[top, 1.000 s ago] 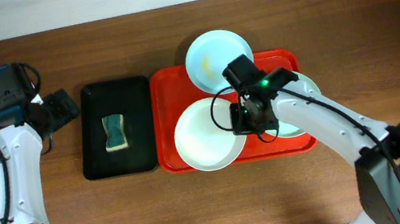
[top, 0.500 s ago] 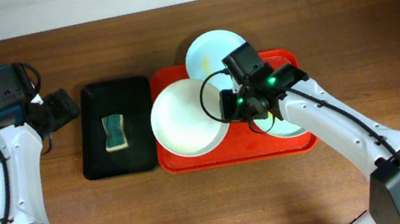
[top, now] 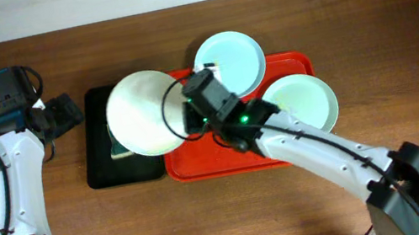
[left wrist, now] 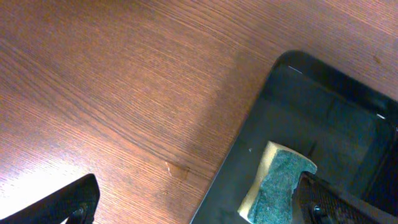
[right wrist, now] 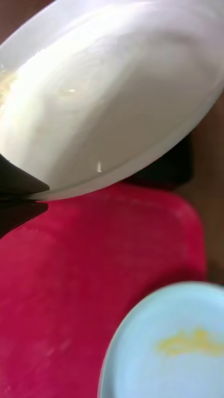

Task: Clean dirty plates on tray and stack at the side
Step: 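Tilt the white plate over the black tray with the right gripper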

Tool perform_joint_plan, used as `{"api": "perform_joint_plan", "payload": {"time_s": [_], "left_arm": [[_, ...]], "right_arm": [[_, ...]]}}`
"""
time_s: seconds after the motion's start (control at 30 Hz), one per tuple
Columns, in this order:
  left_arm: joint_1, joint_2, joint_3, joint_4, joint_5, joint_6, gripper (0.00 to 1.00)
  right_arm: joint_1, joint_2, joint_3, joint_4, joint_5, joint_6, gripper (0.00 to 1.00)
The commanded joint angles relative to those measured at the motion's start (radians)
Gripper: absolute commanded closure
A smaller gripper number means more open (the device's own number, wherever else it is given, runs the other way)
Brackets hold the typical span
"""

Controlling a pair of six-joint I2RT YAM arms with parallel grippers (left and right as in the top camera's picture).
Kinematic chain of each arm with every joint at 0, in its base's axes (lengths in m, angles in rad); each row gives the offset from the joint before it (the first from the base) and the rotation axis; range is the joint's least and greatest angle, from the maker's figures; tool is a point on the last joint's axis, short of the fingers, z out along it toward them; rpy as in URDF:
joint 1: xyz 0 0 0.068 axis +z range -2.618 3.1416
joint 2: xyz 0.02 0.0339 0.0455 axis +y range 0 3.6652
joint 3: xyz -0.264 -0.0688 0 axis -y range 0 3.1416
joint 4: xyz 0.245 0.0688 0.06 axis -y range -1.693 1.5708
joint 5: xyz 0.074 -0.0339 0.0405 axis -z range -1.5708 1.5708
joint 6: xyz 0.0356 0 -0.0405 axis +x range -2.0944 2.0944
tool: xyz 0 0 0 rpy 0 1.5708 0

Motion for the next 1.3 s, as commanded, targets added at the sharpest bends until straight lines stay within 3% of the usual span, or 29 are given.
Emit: {"api": "perform_joint_plan", "payload": {"time_s": [0.0,0.47,0.77,1.0,1.27], "left_arm": [[0.002,-0.001,0.007,0.002,-0.011,-0.010,0.01],[0.002,-0.001,0.007,0.002,-0.011,-0.010,0.01],[0.002,-0.001,0.007,0.002,-0.011,-0.010,0.01],[0.002,-0.001,0.007,0.002,-0.011,-0.010,0.01],[0.002,-0.001,0.007,0.002,-0.011,-0.010,0.00]], "right_arm": [[0.040,0.039,0.019,0.076,0.111,0.015,0.96],[0.064,0.137,0.019,0.249,0.208,0.003,0.96],[0.064,0.137,0.019,0.341,0.272,-0.217,0.96],[0.064,0.137,0.019,0.409,0.293,-0.245,0.96],[0.064,0.138,0.019,0.508,0.332,-0.425,0.96]]}}
